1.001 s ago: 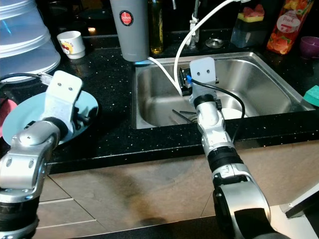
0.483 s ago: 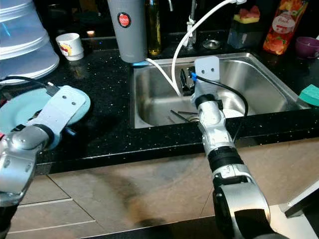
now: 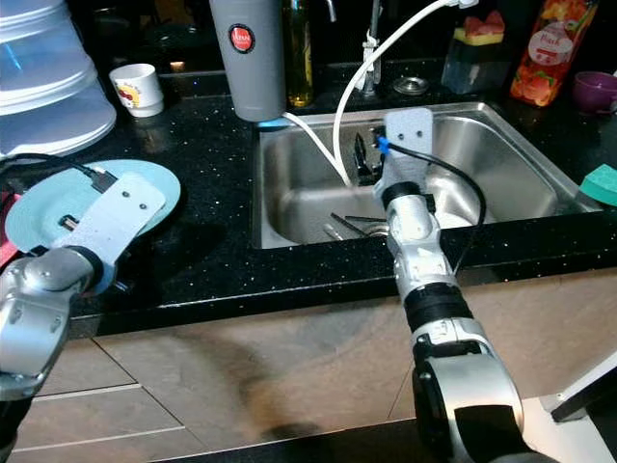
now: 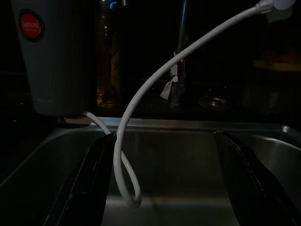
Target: Kitchen organization
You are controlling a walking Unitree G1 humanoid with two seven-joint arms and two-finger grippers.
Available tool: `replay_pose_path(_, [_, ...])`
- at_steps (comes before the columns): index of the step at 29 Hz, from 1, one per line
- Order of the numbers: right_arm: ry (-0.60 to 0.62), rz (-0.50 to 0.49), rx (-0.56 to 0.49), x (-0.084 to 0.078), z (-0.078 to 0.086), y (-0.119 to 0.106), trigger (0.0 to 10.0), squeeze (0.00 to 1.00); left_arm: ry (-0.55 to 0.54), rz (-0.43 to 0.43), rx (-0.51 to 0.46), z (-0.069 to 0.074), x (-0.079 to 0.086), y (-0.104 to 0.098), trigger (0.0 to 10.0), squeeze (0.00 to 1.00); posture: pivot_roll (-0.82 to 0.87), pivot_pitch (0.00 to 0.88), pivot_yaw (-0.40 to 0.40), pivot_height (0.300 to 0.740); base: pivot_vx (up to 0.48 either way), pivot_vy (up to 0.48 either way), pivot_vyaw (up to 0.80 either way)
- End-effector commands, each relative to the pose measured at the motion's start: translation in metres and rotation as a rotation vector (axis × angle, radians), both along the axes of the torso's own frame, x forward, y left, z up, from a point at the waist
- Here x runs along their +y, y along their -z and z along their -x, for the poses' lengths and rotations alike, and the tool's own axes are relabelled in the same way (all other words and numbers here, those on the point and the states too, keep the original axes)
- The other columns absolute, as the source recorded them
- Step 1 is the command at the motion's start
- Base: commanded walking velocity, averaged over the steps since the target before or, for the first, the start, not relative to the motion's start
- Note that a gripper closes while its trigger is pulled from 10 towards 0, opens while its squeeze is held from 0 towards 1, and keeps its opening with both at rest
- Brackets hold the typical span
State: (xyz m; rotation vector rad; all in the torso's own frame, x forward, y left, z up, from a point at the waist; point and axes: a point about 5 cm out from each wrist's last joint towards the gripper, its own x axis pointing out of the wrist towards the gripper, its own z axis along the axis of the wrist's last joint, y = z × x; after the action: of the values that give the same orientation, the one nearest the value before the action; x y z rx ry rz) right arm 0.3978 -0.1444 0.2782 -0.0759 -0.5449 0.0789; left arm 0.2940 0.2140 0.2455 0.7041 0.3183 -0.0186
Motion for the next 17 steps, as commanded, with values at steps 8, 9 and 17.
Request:
replay_pose_path(8, [0.007,-0.039,0.021,-0.004,0.000,0.004,10.0,0.00,0.005,-0.010,0.037,-0.001,0.003,0.011,0.0,0.00,0.11,0.115,0.051,0.740,0.000,0.000,0.00])
replay_pose_path(9, [0.007,-0.039,0.021,-0.004,0.000,0.004,10.0,0.00,0.005,-0.010,0.037,-0.001,0.003,0.011,0.0,0.00,0.11,0.115,0.051,0.740,0.000,0.000,0.00])
replay_pose_path(17, [-0.003,-0.124,0.026,-0.005,-0.001,0.001,10.0,0.00,0.599,-0.127,-0.349,-0.003,-0.065,-0.023,0.0,0.00,0.11,0.111,0.043,0.740,0.000,0.000,0.00])
